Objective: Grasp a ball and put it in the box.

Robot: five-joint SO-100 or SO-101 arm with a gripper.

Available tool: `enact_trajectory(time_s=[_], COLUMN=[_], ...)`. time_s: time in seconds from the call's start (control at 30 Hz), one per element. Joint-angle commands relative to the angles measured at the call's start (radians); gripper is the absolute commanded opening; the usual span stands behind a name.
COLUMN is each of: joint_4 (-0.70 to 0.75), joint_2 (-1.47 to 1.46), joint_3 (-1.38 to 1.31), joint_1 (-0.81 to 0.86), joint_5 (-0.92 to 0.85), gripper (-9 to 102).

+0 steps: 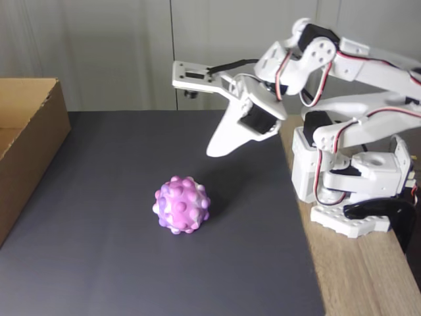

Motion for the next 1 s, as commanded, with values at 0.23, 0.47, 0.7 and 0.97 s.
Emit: enact_trajectory(time_s=[0.23, 0.47, 0.7, 0.97], joint_4=[-0.239, -0.285, -0.291, -0.307], joint_2=[-0.287, -0.348, -0.374, -0.400], joint_3=[-0.137, -0.127, -0.110, -0.080], joint_1=[-0.040, -0.018, 0.014, 0.031], joint_5=[-0.009, -0.003, 0.017, 0.029], gripper=[2, 11, 23, 36])
